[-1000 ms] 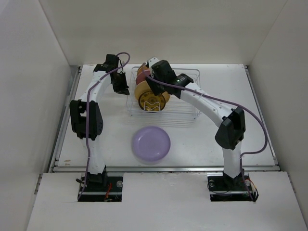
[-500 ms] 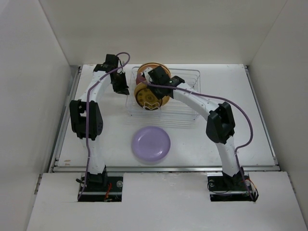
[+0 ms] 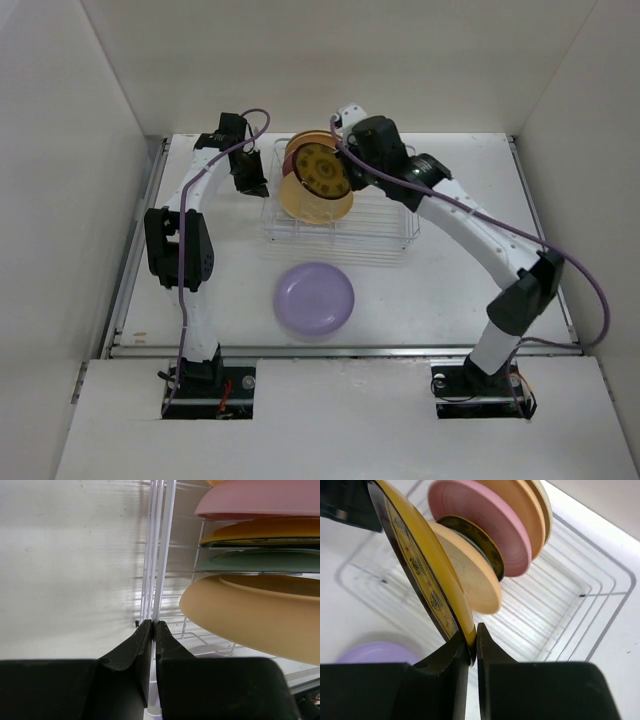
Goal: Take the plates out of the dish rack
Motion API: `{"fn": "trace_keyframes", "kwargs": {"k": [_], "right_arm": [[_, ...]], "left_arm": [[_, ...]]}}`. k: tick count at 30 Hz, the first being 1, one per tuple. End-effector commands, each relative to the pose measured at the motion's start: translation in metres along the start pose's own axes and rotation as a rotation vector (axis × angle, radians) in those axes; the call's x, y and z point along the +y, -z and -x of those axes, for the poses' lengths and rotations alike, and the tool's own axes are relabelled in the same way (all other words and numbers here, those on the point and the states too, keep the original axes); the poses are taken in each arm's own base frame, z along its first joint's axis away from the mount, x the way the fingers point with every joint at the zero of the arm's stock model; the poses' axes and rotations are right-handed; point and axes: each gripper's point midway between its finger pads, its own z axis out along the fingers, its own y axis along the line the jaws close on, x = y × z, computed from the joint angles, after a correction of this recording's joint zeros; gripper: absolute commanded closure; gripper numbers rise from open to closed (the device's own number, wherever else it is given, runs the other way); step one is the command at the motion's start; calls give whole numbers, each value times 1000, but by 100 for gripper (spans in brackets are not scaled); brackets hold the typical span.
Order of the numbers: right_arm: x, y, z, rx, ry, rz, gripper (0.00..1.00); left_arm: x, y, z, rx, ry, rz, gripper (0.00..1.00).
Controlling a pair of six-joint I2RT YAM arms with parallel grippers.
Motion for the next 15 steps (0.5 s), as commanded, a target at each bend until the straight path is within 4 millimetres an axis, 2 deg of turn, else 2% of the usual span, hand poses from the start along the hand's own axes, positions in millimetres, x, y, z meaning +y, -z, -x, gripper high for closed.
{"fn": "trace_keyframes", "kwargs": {"k": [1, 3, 4, 5, 7, 8, 10, 11, 12, 13, 14, 15], "right_arm": [[8, 30, -34, 95, -191, 82, 100], [12, 41, -65, 172, -357, 115, 100], [14, 42, -111, 283, -424, 133, 100], [13, 61, -116, 268, -480, 150, 100], [20, 75, -151, 337, -550, 170, 100], [23, 82, -194, 447, -572, 158, 100], [30, 100, -220, 516, -630, 155, 100], [38, 107, -245, 590, -660, 167, 100], [41, 114, -249, 591, -690, 173, 100], [41, 120, -262, 611, -749, 147, 100], [42, 120, -262, 614, -776, 138, 100], [40, 120, -273, 621, -811, 118, 100]], "left_arm": [[-2, -17, -46, 178, 47, -5, 100], [-1, -13, -46, 175, 46, 6, 100], [1, -13, -46, 171, 45, 16, 100], [1, -13, -46, 171, 45, 16, 100], [0, -9, -47, 173, 45, 16, 100], [-2, -7, -44, 163, 42, 13, 100], [-1, -7, -46, 171, 45, 16, 100], [-2, -5, -43, 163, 42, 13, 100], [-2, -5, -43, 163, 42, 13, 100], [-2, -2, -41, 151, 39, 22, 100], [1, -3, -40, 146, 38, 36, 100], [1, -3, -40, 146, 38, 36, 100]]}}
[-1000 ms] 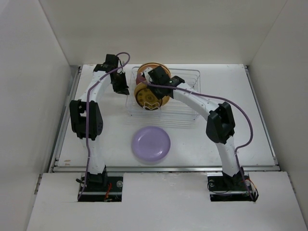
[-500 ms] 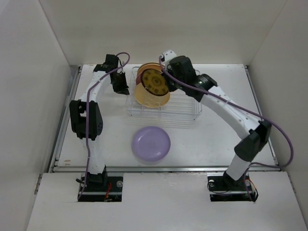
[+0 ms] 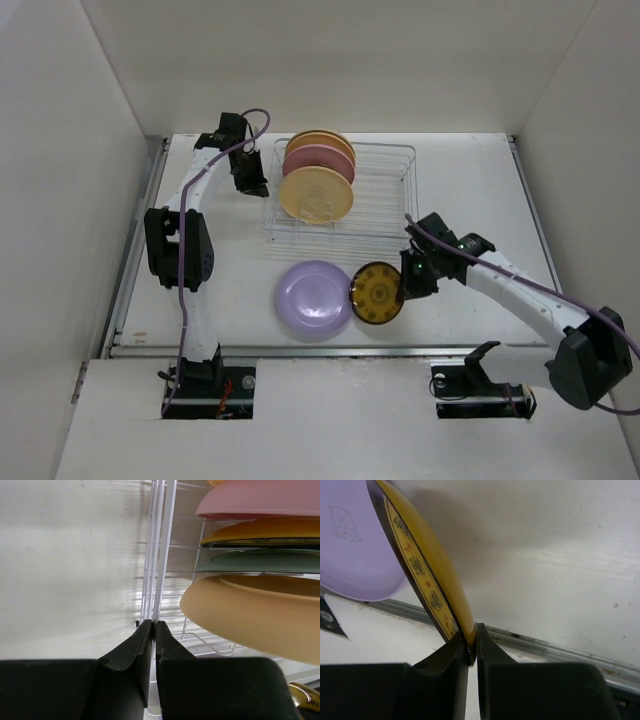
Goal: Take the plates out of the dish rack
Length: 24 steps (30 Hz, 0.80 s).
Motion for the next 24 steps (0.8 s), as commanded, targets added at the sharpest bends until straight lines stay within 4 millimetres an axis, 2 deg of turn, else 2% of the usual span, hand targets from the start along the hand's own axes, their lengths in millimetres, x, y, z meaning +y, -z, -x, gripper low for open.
{"fn": "trace_keyframes", "kwargs": {"k": [1, 2, 4, 5, 7, 9, 10, 12, 13, 15, 17, 18, 20, 24], "right_arm": [[8, 8, -3, -36, -198, 71, 100], [-8, 0, -5, -39, -244, 17, 100], [-29, -14, -8, -20, -301, -72, 100], [-38, -19, -10, -13, -326, -109, 100], [-55, -30, -15, 22, -374, -176, 100], [-56, -33, -9, 7, -384, -170, 100], [-49, -32, -2, -7, -381, -139, 100], [-45, -28, 5, -24, -386, -115, 100], [-41, -23, 11, -48, -382, -98, 100], [-34, -14, 23, -86, -374, -73, 100], [-40, -13, 23, -90, -386, -93, 100], [-42, -18, 21, -73, -389, -105, 100], [-58, -28, 9, -37, -416, -161, 100], [-77, -41, -11, 13, -478, -230, 84]], "left_arm": [[1, 1, -38, 133, 33, 40, 100], [3, 1, -37, 129, 42, 52, 100], [3, 8, -36, 111, 38, 57, 100], [7, 8, -46, 135, 43, 75, 100], [9, 9, -52, 145, 56, 80, 100], [12, 11, -64, 167, 71, 89, 100], [15, 15, -65, 161, 92, 91, 100], [22, 11, -71, 168, 115, 99, 100], [23, 15, -65, 143, 123, 86, 100], [27, 15, -67, 152, 136, 83, 100], [28, 12, -68, 169, 129, 88, 100], [27, 13, -64, 157, 126, 84, 100], [27, 13, -64, 165, 119, 86, 100], [34, 16, -60, 155, 127, 111, 100]]}}
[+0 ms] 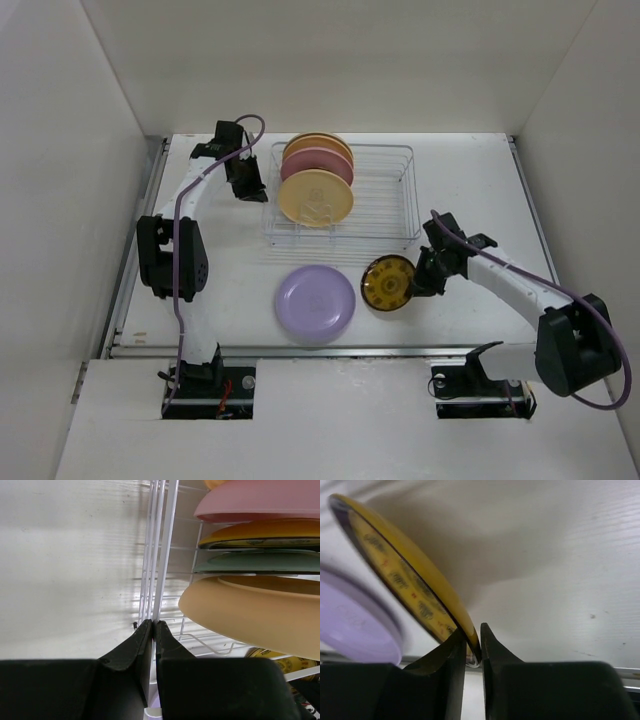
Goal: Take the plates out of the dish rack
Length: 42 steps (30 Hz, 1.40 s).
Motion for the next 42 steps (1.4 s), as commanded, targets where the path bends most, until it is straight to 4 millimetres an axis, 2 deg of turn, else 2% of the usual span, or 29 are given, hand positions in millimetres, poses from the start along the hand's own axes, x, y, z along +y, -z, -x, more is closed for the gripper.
{"fn": "trace_keyframes", "kwargs": {"k": [1, 4, 6, 7, 9, 10, 11, 12, 15, 16, 17, 19, 23, 24, 25, 26, 27, 28, 30, 31, 32, 34, 38, 42], "right_arm": [[-41, -18, -5, -2, -76, -161, 78], [-50, -26, -8, 13, -109, -195, 71], [-50, -26, -5, 4, -117, -190, 71], [-50, -27, -2, -5, -125, -198, 71], [-48, -27, 0, -5, -126, -199, 70], [-49, -29, -1, 4, -127, -208, 65], [-49, -29, 2, -2, -126, -215, 61], [-49, -30, 2, -3, -126, -215, 57], [-52, -30, 5, -18, -124, -230, 44], [-52, -30, 5, -18, -124, -230, 41], [-52, -30, 5, -18, -124, -230, 41], [-52, -29, 5, -17, -112, -230, 41], [-38, -16, 16, -67, -74, -163, 40], [-36, -13, 18, -68, -73, -162, 40], [-34, -9, 20, -83, -72, -147, 38], [-33, -8, 20, -90, -71, -141, 38], [-29, -4, 24, -104, -70, -127, 38], [-26, -3, 26, -111, -69, -120, 38], [-24, 1, 28, -118, -60, -113, 38], [-23, 3, 28, -118, -60, -113, 38], [-24, 3, 30, -124, -60, -119, 38], [-23, 6, 31, -125, -49, -119, 37], [-25, 6, 32, -131, -40, -126, 37], [-23, 6, 31, -117, -40, -125, 37]], "left_arm": [[30, 9, -45, 187, 49, 116, 100], [19, 14, -43, 196, 0, 45, 100], [17, 16, -39, 187, -57, 26, 100], [14, 18, -34, 174, -87, 7, 97], [8, 29, -19, 122, -166, -12, 86], [2, 37, -15, 96, -203, -24, 78], [-3, 42, -7, 57, -245, -23, 60], [-9, 49, 5, 4, -284, -35, 52], [-31, 64, 19, -100, -470, -65, 41], [-36, 66, 22, -122, -506, -73, 33], [-38, 66, 24, -132, -561, -88, 33], [-59, 72, 25, -155, -668, -135, 33], [-85, 55, 11, -113, -913, -151, 34], [-83, 53, 15, -116, -913, -133, 34], [-90, 48, 12, -112, -934, -120, 37], [-94, 47, 18, -131, -945, -92, 39], [-88, 43, 26, -144, -941, -21, 41], [-87, 32, 27, -128, -947, 8, 47], [-85, 31, 41, -157, -901, 70, 59], [-82, 24, 44, -149, -883, 90, 68], [-83, 27, 48, -166, -869, 103, 87], [-83, 26, 50, -168, -846, 110, 100], [-87, 36, 44, -174, -849, 78, 100], [-95, 57, 52, -230, -851, 69, 100]]}}
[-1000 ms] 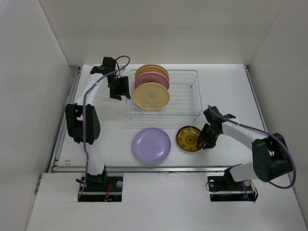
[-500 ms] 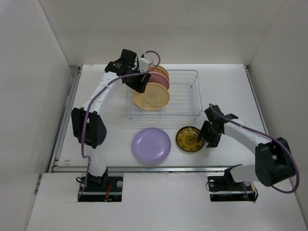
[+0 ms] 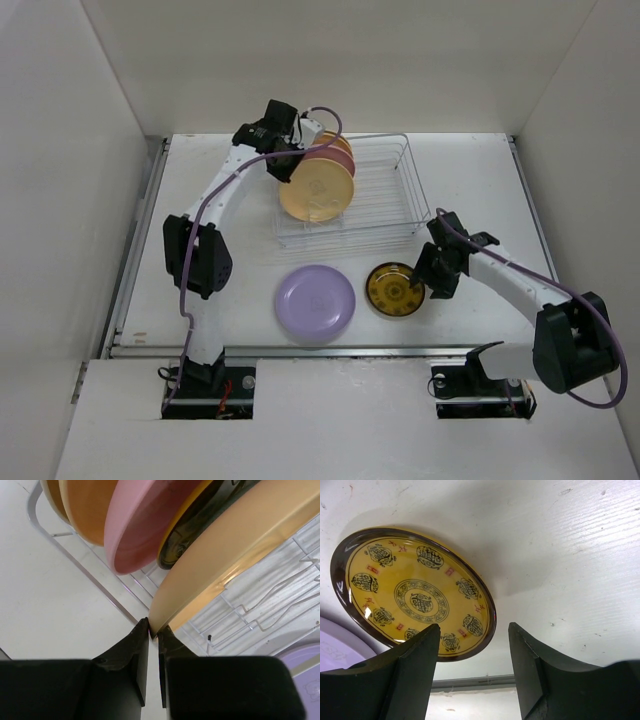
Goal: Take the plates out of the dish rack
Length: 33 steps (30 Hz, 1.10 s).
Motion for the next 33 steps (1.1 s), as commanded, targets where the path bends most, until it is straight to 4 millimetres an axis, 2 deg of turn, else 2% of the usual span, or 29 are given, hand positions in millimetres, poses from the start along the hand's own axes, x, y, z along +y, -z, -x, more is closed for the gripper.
{"fn": "trace_keyframes", "kwargs": {"k": [1, 2, 4, 11, 14, 15, 17, 20, 21, 23, 24, 25, 26, 27, 28, 29, 30, 31, 32, 33], "right_arm": [[6, 11, 11, -28, 7, 10, 37], [9, 15, 14, -43, 7, 25, 37], [13, 19, 18, -57, 6, 39, 37], [20, 26, 18, -67, 23, 58, 37], [23, 33, 21, -78, 23, 69, 37], [23, 36, 22, -86, 23, 78, 37], [25, 42, 24, -97, 23, 89, 35], [38, 58, 37, -144, 47, 134, 31], [40, 69, 47, -179, 44, 126, 29], [42, 80, 59, -220, 67, 109, 25], [47, 96, 75, -275, 60, 102, 24], [52, 99, 84, -294, 67, 97, 22], [55, 104, 91, -308, 75, 92, 21], [62, 109, 99, -328, 72, 96, 19], [72, 125, 115, -375, 64, 110, 19], [75, 119, 126, -375, 52, 86, 19], [80, 121, 135, -391, 62, 81, 19], [84, 133, 154, -445, 40, 77, 19], [87, 122, 168, -447, 39, 48, 19], [92, 121, 177, -462, 59, 39, 19]], "left_arm": [[12, 47, 37, -153, 68, 45, 100], [19, 52, 41, -169, 76, 56, 100], [20, 74, 57, -240, 100, 40, 100], [15, 100, 68, -313, 106, -5, 100], [18, 118, 73, -354, 147, -26, 100], [16, 130, 78, -385, 152, -33, 100], [12, 139, 81, -403, 159, -51, 100], [-4, 152, 76, -388, 179, -152, 100], [-13, 159, 73, -385, 185, -196, 100], [-34, 171, 51, -308, 188, -327, 100], [-43, 170, 40, -255, 179, -372, 100], [-53, 172, 26, -202, 165, -415, 100], [-71, 171, -4, -73, 123, -481, 100], [-79, 169, -23, 7, 101, -500, 100], [-89, 161, -42, 103, 80, -527, 100], [-109, 156, -76, 261, 64, -589, 100], [-116, 151, -91, 315, 31, -622, 100], [-121, 152, -103, 358, 26, -626, 100], [-125, 149, -112, 382, 18, -626, 100], [-132, 134, -125, 411, 18, -622, 100]]}}
